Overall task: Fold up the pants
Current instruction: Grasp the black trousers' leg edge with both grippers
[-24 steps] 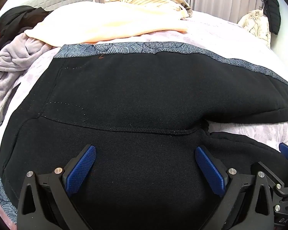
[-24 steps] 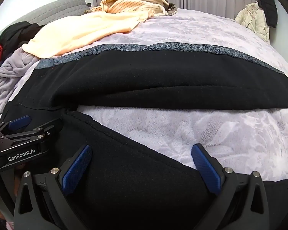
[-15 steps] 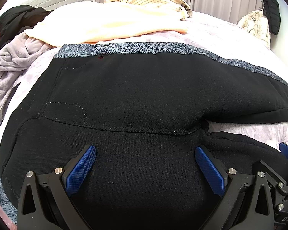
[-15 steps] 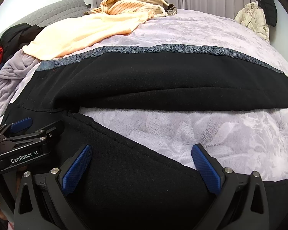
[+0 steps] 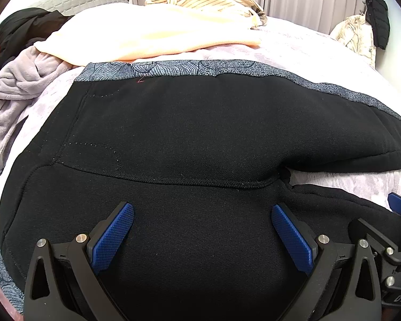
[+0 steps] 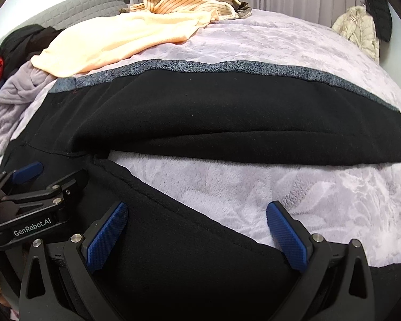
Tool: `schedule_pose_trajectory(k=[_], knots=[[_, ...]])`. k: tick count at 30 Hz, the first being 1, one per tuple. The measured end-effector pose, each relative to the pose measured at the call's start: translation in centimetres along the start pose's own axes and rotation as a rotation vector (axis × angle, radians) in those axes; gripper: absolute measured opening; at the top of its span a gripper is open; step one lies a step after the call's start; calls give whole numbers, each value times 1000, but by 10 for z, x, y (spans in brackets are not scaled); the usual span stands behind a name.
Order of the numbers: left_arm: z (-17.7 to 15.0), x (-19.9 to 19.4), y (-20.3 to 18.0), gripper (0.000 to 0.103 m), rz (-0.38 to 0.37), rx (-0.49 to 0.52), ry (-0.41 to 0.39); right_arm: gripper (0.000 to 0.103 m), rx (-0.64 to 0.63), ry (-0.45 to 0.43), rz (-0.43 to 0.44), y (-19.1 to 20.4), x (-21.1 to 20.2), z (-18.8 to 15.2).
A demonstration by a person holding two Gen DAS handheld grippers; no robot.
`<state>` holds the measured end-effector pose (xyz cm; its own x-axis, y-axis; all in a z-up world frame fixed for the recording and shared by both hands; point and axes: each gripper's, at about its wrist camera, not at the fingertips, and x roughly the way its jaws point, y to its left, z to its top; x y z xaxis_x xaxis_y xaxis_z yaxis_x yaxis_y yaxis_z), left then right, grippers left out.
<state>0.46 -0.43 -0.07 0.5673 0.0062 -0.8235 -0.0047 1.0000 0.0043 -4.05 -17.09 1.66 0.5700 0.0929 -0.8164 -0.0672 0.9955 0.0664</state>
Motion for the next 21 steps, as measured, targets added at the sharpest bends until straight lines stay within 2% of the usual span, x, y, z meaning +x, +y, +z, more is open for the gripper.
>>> schedule_pose_trajectory(k=[6,21], knots=[[1,-1,0,103,6,-1,12,103,-23,14,-45,2,4,-2],[4,-4,6,103,-8,-16,11,103,-40,36,-64,5,8,4]])
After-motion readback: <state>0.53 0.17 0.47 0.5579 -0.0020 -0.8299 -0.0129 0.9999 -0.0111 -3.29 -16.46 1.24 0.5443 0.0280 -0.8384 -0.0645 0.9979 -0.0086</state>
